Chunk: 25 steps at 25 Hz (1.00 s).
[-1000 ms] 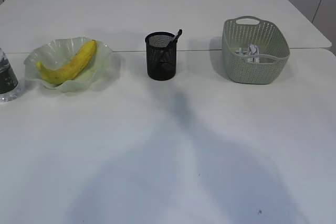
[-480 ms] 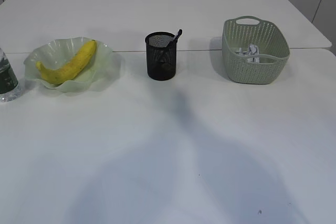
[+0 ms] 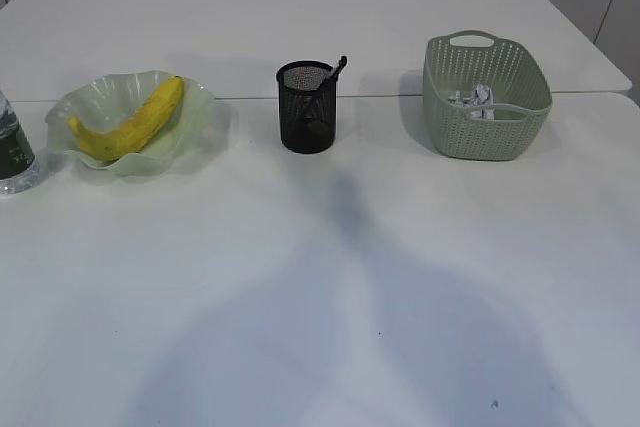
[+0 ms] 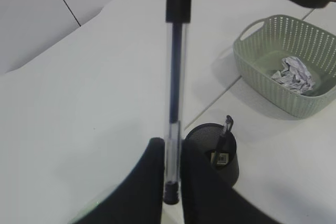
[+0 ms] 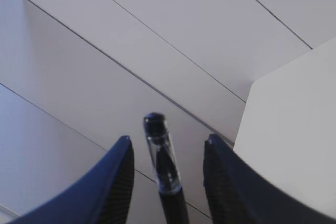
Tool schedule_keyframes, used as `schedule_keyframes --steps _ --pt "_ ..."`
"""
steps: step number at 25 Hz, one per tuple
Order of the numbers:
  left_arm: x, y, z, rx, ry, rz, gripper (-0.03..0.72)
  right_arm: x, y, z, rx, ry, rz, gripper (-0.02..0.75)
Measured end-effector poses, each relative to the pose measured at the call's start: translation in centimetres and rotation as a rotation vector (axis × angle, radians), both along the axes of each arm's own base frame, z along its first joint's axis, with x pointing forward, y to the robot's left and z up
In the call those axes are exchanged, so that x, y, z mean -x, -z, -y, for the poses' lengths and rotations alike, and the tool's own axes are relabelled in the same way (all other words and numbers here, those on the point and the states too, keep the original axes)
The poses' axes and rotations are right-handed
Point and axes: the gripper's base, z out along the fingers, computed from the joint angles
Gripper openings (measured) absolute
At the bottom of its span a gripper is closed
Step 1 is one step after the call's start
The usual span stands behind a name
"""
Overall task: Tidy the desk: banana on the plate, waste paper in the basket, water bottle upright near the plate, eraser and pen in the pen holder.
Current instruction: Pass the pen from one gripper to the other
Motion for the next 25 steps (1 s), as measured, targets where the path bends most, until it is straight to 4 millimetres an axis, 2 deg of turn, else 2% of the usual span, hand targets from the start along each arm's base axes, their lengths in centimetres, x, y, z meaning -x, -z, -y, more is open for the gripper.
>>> schedule_keyframes --steps 6,16,22,25 --pt "0.01 0.00 0.02 0.003 0.001 -0.001 0.025 0.01 -0.05 -0.01 -0.021 -0.004 -0.009 0.237" --pt "0.14 -0.12 0.13 0.012 0.016 -0.001 0.025 -0.06 -0.13 0.10 -0.027 0.011 -0.002 0.219" --pt "0.14 -0.12 0.13 0.008 0.018 0.002 0.025 -0.06 -0.14 0.11 -0.030 0.012 -0.003 0.143" --pt "0.14 -0.12 0.13 0.007 0.019 0.002 0.025 -0.12 -0.07 0.11 -0.023 0.015 0.002 0.134"
